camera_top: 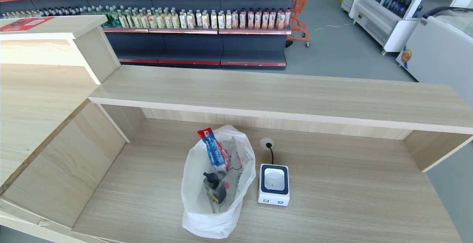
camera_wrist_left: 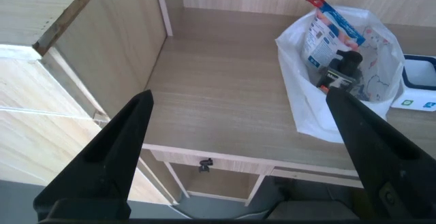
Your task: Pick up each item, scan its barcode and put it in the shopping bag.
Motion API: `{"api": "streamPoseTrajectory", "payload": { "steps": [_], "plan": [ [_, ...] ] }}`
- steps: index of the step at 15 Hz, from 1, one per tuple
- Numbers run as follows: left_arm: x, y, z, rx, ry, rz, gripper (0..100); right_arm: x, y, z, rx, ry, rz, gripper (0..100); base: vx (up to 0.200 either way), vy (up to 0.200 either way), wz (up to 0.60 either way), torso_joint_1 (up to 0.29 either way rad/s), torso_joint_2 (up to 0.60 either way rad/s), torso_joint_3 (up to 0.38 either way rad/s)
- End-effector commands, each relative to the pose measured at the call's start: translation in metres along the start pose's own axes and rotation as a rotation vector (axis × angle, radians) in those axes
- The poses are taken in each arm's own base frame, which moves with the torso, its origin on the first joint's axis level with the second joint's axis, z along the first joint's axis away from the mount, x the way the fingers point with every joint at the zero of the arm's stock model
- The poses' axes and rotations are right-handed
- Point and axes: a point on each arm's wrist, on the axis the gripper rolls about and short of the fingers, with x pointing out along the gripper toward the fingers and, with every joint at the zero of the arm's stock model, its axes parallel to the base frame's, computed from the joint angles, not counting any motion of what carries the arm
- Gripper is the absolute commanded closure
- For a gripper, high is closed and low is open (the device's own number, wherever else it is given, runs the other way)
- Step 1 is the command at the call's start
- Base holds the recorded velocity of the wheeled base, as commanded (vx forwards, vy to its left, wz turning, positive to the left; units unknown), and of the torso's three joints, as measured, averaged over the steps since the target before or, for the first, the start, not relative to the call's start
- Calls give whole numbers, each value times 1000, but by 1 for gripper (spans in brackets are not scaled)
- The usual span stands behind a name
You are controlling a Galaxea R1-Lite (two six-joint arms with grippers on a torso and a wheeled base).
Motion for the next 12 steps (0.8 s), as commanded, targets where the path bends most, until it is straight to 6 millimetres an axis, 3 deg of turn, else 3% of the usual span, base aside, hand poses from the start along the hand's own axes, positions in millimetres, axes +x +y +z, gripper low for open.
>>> {"api": "streamPoseTrajectory", "payload": {
  "steps": [1,12],
  "plan": [
    [0,0,0,0,0,1,0,0,0,0,0,4,2,100,200,0,0,2,-2,2],
    [0,0,0,-2,0,1,0,0,0,0,-1,4,0,100,0,0,0,0,0,0]
  ]
}}
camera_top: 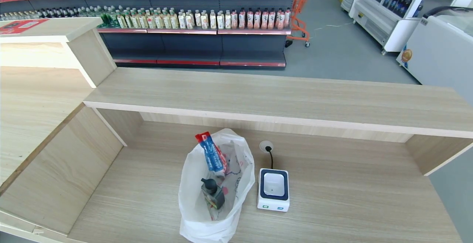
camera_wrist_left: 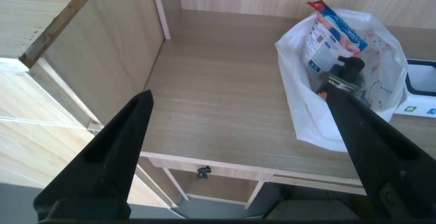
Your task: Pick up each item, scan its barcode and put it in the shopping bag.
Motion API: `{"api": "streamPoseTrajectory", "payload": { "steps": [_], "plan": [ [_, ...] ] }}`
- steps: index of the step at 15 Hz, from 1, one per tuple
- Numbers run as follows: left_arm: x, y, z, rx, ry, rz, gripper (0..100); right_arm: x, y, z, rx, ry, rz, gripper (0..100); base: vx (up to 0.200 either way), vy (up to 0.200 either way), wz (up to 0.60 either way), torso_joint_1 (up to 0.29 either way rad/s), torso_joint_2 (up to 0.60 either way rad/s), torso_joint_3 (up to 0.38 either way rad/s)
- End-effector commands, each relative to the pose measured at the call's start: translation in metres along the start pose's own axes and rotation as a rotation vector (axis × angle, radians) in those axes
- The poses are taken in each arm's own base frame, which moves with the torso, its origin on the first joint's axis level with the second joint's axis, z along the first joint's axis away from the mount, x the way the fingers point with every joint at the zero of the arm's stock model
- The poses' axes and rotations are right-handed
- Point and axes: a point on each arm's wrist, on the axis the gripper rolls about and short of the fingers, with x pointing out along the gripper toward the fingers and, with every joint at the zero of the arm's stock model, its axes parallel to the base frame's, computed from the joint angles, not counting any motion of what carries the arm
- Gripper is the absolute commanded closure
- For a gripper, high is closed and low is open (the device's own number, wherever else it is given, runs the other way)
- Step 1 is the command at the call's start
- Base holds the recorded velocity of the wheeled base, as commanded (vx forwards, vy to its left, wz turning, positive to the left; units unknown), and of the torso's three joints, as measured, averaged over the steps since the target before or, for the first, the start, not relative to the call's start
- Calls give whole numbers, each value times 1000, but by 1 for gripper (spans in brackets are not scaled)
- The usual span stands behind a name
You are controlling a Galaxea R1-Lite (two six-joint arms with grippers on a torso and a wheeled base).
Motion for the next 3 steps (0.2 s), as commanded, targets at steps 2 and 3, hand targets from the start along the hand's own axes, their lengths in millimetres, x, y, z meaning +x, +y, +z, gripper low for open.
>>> {"api": "streamPoseTrajectory", "payload": {
  "steps": [2,3],
  "plan": [
    [0,0,0,0,0,0,0,0,0,0,0,3,0,100,0,0,0,0,0,0],
    [0,0,0,0,0,0,0,0,0,0,0,3,0,100,0,0,0,0,0,0]
  ]
}}
